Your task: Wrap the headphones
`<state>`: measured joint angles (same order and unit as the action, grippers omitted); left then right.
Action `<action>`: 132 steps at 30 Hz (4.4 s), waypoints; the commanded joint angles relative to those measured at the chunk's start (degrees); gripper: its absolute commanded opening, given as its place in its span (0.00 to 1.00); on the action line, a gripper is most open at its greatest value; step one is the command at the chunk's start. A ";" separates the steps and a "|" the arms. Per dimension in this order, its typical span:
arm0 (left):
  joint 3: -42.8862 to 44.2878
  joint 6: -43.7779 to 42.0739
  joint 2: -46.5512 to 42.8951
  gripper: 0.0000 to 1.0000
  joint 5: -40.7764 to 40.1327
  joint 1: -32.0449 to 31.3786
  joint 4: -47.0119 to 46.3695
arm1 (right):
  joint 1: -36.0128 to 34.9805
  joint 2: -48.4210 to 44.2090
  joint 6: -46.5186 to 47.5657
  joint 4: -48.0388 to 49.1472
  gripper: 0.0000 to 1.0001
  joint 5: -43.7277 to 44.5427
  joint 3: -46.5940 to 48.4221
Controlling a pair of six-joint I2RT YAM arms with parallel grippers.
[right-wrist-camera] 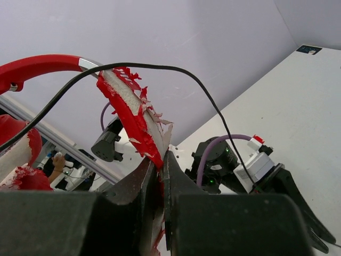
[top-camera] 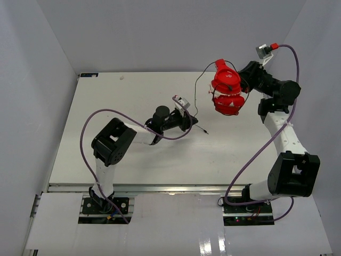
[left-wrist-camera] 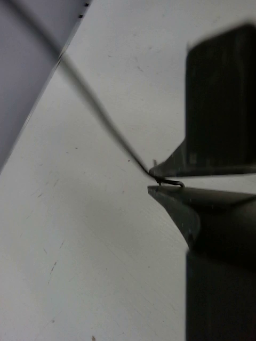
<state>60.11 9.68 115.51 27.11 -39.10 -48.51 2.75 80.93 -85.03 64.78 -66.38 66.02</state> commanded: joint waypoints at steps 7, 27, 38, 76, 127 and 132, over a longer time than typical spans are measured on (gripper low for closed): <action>-2.12 4.27 -6.31 0.00 3.38 -2.01 -0.23 | 1.38 -1.87 18.01 -25.55 0.08 8.37 5.12; 7.78 -2.87 -35.79 0.00 2.26 -9.15 55.64 | -9.43 -7.10 76.93 -60.53 0.08 69.56 0.83; 31.59 -15.68 -26.40 0.00 -2.69 -8.73 78.14 | -15.85 -8.65 101.34 -57.57 0.08 68.14 -10.02; -15.63 24.35 -22.51 0.34 14.12 4.65 -16.36 | -4.60 -2.71 40.90 -40.26 0.08 4.87 -10.02; -27.98 17.07 -54.58 0.71 -3.44 -2.06 28.66 | -18.02 8.58 87.68 -79.29 0.96 64.87 -7.25; -28.53 13.70 -67.45 0.88 -10.19 -1.88 42.71 | -17.43 -6.39 90.27 -77.90 0.95 64.99 -12.09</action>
<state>31.31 28.99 56.04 22.85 -41.06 -23.52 -15.30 87.40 0.43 -13.10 -0.49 56.20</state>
